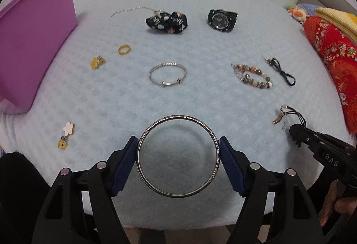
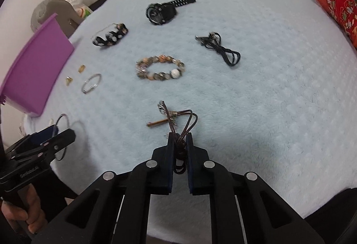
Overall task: Organize jewelry
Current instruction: 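Carry the bangle in left tool while right tool carries the necklace over the pink tub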
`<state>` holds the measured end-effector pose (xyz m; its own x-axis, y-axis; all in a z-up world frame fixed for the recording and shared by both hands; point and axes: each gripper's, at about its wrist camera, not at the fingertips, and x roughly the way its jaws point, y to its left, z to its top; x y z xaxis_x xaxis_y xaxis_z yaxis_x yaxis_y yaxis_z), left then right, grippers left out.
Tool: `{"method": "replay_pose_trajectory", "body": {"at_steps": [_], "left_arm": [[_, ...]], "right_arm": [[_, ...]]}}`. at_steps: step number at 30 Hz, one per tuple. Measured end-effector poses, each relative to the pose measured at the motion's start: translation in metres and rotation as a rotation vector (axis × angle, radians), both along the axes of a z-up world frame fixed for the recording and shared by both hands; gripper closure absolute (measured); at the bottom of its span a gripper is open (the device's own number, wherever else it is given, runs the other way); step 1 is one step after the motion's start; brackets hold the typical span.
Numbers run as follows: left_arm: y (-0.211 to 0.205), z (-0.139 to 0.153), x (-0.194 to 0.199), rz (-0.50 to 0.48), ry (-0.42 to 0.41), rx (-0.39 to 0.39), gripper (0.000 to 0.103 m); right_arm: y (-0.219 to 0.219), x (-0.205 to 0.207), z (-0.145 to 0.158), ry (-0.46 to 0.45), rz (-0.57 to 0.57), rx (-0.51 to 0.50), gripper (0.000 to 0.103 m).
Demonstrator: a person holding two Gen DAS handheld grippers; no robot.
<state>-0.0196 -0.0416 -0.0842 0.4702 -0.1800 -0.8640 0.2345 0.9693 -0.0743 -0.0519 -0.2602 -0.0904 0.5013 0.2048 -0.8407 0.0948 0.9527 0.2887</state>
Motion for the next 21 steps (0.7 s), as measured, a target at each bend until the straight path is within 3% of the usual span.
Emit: {"method": "replay_pose_trajectory", "body": {"at_steps": [11,21], "left_arm": [[0.005,0.043,-0.002,-0.029,-0.106,-0.044,0.033],[0.031,0.097,-0.006,-0.020,-0.175,-0.141,0.033]], "right_arm": [[0.009,-0.002,0.052,-0.097,0.006,0.044,0.093],[0.045,0.020,0.129,-0.236,0.103,0.069,0.093]]}}
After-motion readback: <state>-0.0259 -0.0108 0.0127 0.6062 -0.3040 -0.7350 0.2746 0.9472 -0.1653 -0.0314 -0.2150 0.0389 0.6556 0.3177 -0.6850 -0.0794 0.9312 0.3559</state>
